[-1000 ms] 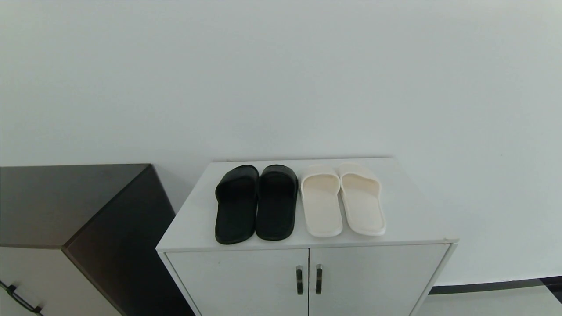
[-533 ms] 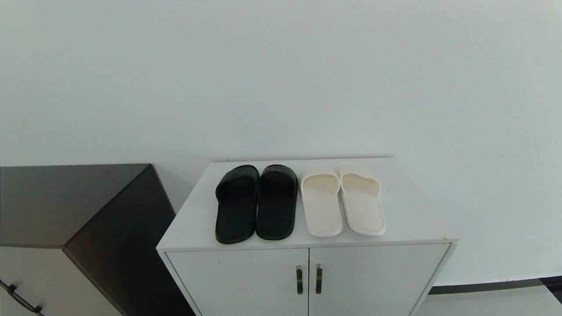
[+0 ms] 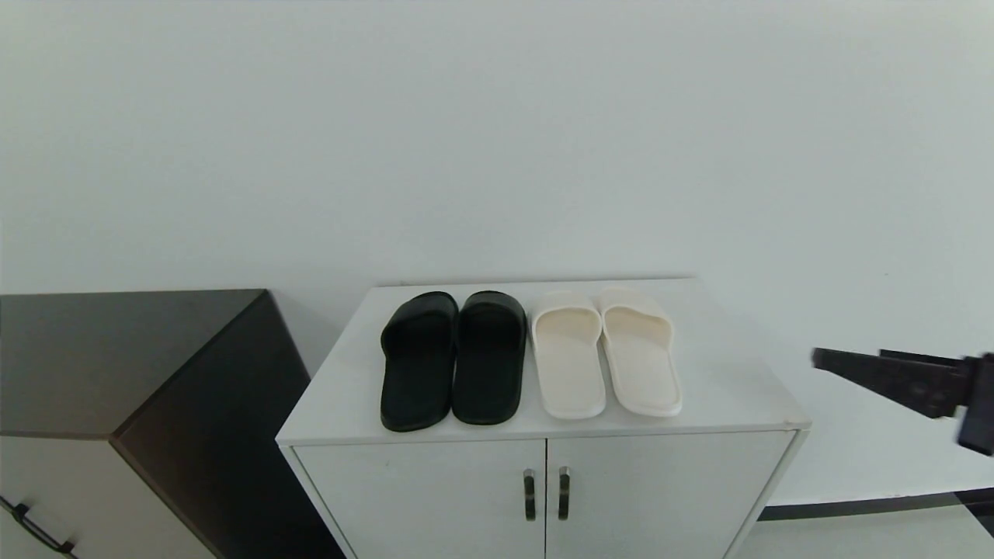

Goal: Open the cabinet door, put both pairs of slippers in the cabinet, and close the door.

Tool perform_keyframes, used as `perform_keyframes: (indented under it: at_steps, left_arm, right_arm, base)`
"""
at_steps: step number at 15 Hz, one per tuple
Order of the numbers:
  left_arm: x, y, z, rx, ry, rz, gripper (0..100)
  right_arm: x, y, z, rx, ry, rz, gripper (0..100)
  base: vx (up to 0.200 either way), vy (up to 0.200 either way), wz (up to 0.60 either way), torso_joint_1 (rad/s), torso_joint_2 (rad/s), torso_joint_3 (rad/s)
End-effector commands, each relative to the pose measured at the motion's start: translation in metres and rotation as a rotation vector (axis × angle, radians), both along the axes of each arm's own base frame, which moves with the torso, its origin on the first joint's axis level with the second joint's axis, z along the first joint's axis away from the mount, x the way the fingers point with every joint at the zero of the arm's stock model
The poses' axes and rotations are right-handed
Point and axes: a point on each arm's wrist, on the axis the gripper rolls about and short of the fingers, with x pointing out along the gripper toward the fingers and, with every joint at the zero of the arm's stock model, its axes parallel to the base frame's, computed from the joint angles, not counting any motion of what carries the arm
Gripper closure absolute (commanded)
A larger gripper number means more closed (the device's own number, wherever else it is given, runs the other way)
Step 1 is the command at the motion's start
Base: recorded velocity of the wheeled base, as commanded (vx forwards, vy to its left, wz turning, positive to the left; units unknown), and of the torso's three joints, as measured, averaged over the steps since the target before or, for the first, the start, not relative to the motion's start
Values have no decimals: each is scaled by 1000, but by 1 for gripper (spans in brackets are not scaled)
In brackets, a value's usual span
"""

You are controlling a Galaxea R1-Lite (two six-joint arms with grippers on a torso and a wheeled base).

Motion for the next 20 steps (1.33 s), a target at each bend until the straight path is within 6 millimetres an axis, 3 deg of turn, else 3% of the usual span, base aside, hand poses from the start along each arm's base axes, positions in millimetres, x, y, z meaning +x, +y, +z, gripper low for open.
perform_keyframes:
  at_steps: [1,11,16,20]
  left_arm:
    - [0,0,0,0,0,1,100]
    - [0,0,0,-9,0,2,100]
    - [0,0,0,-8,0,1,100]
    - [0,0,0,-9,2,-1,100]
  right_arm:
    - [36,57,-10,-43,38,4,0]
    - [111,128,-41,-119,-61,-93,0]
    - [127,164,-59,-182,-80,-184,0]
    - [140,177,-68,-181,-84,-216,0]
  base:
    - [0,0,0,0,0,0]
    - [0,0,0,0,0,0]
    - [0,0,0,0,0,0]
    - [0,0,0,0,0,0]
